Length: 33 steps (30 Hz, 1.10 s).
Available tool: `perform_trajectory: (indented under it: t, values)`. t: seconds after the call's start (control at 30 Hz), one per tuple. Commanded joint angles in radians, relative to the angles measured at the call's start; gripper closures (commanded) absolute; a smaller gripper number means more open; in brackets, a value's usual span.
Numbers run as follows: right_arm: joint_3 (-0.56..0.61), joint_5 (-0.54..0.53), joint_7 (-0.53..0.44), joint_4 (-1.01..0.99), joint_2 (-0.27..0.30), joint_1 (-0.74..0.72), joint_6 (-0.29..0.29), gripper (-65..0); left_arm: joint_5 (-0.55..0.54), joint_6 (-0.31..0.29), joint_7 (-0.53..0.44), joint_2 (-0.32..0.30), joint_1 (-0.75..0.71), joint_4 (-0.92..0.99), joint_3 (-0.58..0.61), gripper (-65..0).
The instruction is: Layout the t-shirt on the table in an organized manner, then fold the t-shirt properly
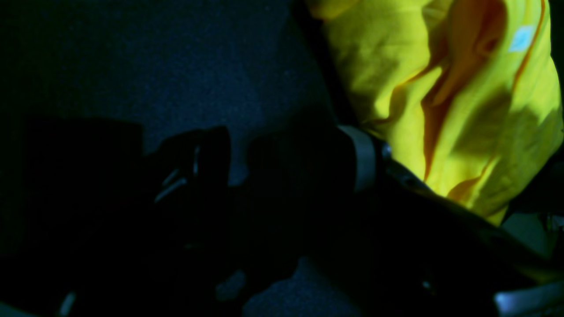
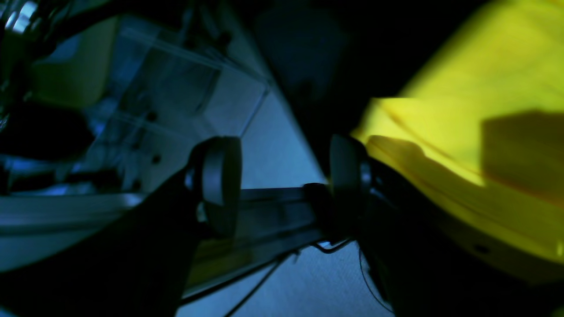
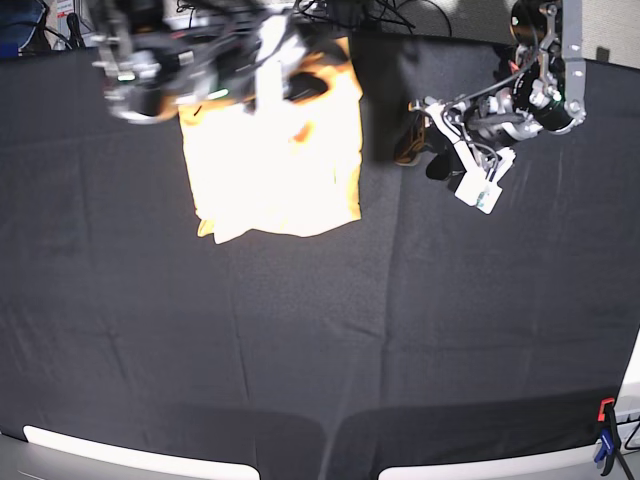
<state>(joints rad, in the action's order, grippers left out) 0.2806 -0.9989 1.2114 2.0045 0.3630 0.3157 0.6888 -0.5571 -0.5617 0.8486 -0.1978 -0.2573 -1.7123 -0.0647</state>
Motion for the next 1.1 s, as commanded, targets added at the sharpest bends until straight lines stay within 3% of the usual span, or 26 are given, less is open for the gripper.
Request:
perform_trajectory:
  t: [0.0,0.17,0.27,0.4,0.57,0.67,0.8,0.9,1.07]
  values:
    - [0.005,-0.025,-0.018,0.015,0.008,-0.016,0.005,-31.4,-0.019,-0.007,-0.02,-0.005,0.008,-0.021,-0.002,-33.5]
    - [-0.077,0.013,-0.018,0.039,0.008,-0.045,0.007,-31.4,-0.059,-0.007,0.003,-0.005,0.005,-0.036,-0.002,-30.5]
    - [-0.227,0.034,-0.031,0.042,0.008,-0.074,0.008,-30.9,-0.136,-0.008,0.018,-0.005,-0.032,-0.113,-0.002,-20.3]
    - [-0.405,0.188,-0.141,0.025,0.008,-0.121,0.004,-19.5,-0.219,-0.008,0.027,0.004,-0.137,-0.292,0.002,0.0]
    - [-0.412,0.284,-0.222,-0.107,0.019,-0.213,0.002,0.0,-0.297,-0.012,0.06,0.025,-0.28,-0.465,0.031,0.0]
    - [-0.358,0.369,-0.233,-0.223,0.019,-0.305,0.003,0.0,-0.281,-0.013,0.061,0.026,-0.341,-0.473,0.134,0.0]
    - [-0.276,0.398,-0.232,-0.365,0.019,-0.424,0.003,0.0,-0.123,0.009,0.046,0.026,-0.362,-0.408,0.311,0.0]
    - [-0.226,0.418,-0.232,-0.439,0.018,-0.49,0.003,0.0,-0.077,0.081,0.026,0.026,-0.346,-0.374,0.34,0.0]
    - [-0.166,0.472,-0.232,-0.536,0.016,-0.571,0.002,0.0,-0.031,0.084,0.012,0.029,-0.323,-0.322,0.338,0.0]
